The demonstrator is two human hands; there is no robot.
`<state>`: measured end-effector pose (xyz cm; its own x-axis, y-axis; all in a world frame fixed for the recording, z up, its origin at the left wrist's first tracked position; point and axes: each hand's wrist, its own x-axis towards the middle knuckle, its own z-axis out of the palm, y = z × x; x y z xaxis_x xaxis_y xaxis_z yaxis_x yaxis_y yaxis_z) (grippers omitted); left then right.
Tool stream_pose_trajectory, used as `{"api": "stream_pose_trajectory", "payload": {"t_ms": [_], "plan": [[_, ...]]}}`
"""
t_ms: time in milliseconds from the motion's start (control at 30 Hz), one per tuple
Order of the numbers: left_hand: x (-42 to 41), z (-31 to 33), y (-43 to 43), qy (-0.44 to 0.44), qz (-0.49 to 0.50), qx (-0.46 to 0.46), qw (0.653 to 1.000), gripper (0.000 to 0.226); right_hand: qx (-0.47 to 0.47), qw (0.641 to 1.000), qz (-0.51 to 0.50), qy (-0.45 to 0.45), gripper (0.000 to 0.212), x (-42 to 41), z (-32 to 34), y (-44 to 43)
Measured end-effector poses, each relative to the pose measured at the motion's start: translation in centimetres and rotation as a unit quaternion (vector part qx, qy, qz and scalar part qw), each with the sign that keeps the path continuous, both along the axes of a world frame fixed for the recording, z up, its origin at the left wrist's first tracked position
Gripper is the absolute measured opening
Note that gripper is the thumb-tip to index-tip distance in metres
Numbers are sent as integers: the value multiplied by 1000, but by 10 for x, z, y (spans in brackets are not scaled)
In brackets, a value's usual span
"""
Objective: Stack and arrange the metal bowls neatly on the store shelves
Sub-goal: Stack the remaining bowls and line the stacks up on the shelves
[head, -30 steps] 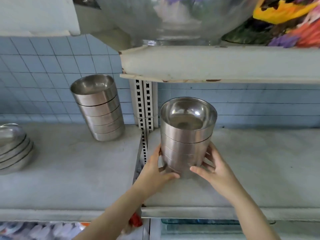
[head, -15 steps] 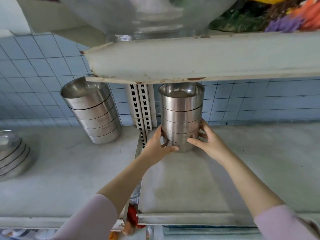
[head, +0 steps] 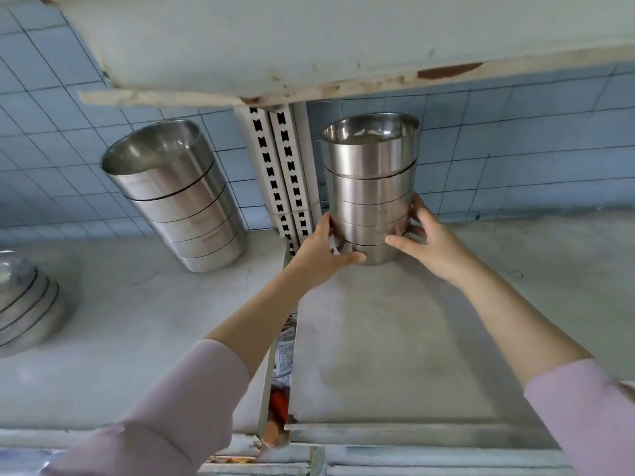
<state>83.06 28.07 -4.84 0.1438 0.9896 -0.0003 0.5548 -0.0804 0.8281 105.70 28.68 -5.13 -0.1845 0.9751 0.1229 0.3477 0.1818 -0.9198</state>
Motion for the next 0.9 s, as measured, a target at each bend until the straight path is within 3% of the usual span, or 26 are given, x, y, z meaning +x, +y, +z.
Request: {"api": "stream_pose_trajectory", "payload": {"t_ms": [367,433,500,600,700,800,900], "plan": [[0,-11,-6,14,-5,-6,1000,86,-16,998,-31,48,92,0,-8,-9],[-7,-14,-14,47,9,-10,999,99,-24,993,-92,67,85,0,-7,-23],[-20,-16,-28,24,45,-6,999,96,-11,986,-143,87,66,-1,-5,-38],[-55,-17,-59,-12,130,68,989,79,10,980,-164,112,43,-10,1,-66],[-103,-12,-88,24,202,210,956,70,39,980,-159,114,39,-33,4,-89],[-146,-1,-102,64,243,343,905,67,98,974,-189,81,58,-57,25,-89],[-173,9,-101,59,287,401,868,73,186,950,-250,36,80,-67,68,-65]]}}
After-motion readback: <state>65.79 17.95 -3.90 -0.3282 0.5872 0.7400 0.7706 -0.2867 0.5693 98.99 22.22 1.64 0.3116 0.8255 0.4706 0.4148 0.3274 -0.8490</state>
